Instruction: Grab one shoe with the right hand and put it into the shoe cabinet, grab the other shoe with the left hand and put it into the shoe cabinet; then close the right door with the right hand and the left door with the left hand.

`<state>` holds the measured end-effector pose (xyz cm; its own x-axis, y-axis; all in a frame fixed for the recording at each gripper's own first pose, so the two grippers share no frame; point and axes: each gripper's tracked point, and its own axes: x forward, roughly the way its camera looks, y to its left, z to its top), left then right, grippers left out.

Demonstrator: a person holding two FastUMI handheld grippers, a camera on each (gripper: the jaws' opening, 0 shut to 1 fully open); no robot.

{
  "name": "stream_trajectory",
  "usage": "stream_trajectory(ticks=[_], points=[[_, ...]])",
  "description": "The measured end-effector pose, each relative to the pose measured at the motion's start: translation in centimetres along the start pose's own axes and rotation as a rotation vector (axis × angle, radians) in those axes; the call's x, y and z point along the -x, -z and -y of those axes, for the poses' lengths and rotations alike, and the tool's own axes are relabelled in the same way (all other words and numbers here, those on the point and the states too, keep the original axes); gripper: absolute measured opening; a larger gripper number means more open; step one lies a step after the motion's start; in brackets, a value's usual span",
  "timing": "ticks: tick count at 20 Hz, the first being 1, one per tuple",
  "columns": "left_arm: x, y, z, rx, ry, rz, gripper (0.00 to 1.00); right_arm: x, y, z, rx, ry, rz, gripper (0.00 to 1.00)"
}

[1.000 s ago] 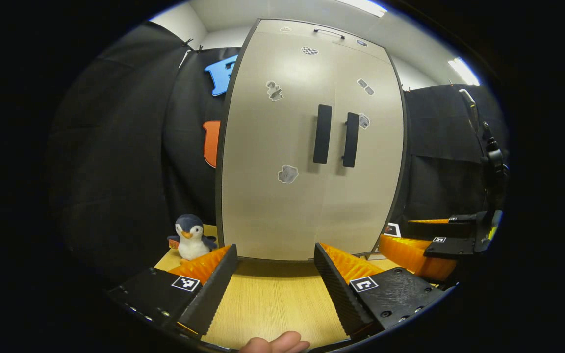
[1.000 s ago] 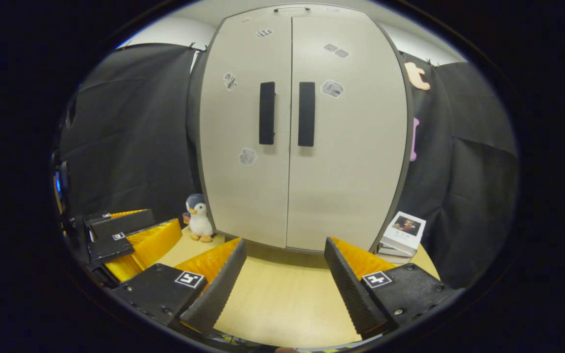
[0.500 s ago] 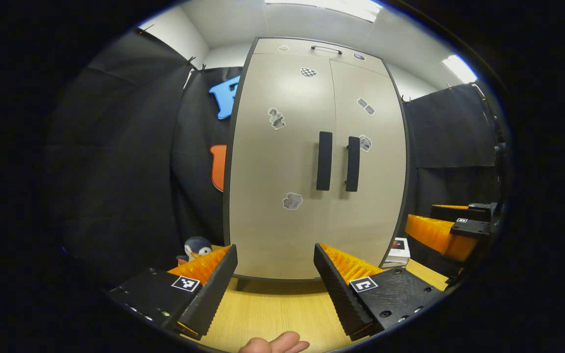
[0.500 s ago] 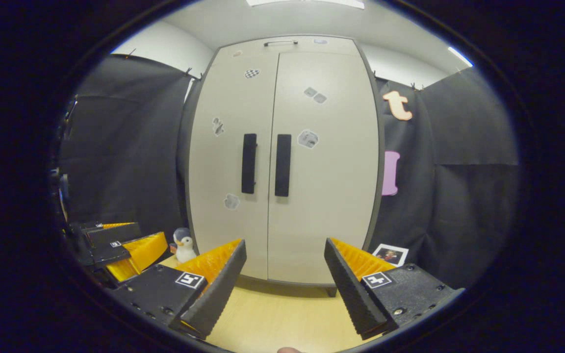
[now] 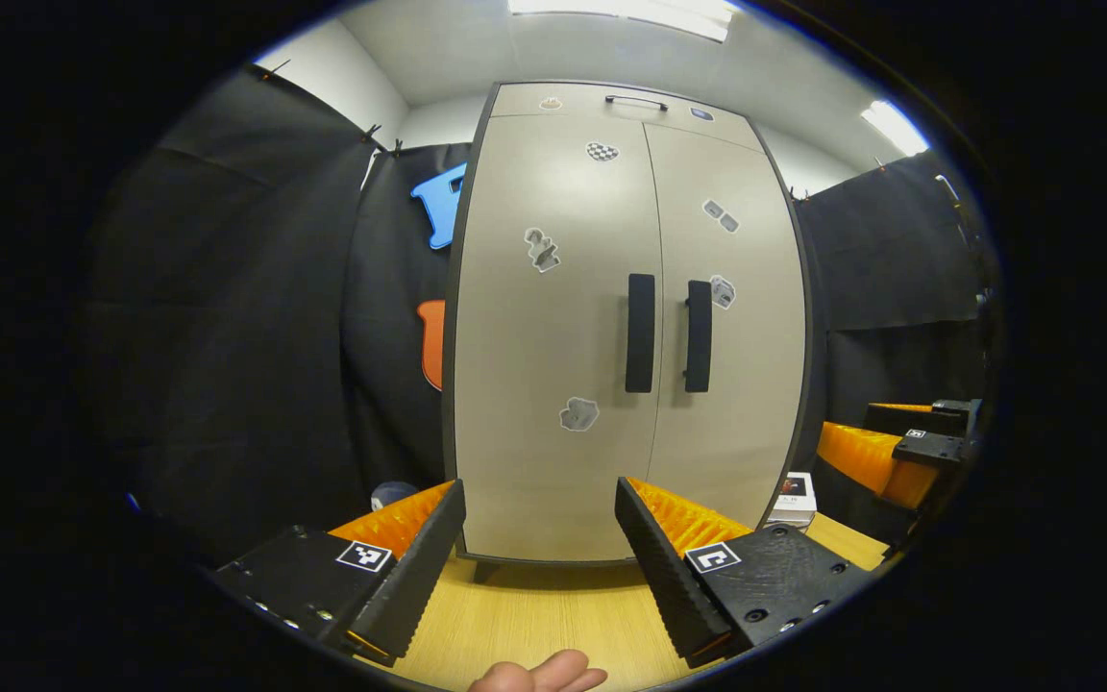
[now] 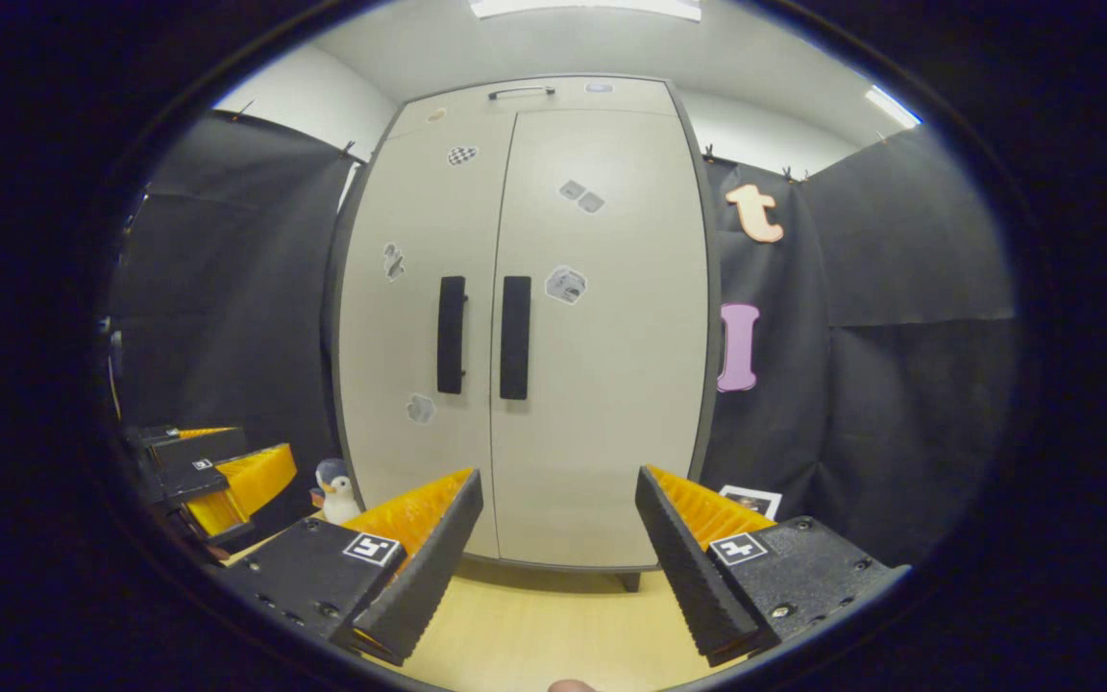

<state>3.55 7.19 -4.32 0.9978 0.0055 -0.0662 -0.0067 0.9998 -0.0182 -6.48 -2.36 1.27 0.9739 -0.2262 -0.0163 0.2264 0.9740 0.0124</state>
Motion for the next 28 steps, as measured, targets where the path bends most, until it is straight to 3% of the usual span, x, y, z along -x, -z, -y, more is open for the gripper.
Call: stream_trajectory(ticks=[11, 28], points=[[1.6, -0.8, -1.2, -0.045, -0.012, 0.047, 0.95, 0.9, 0.4, -1.0, 0.015, -0.003, 0.014, 1.00], [2.3, -0.7, -3.6, -0.027, -0.078, 0.049, 0.95, -0.5, -0.1, -2.9, 0.034, -0.049, 0.004, 1.00]])
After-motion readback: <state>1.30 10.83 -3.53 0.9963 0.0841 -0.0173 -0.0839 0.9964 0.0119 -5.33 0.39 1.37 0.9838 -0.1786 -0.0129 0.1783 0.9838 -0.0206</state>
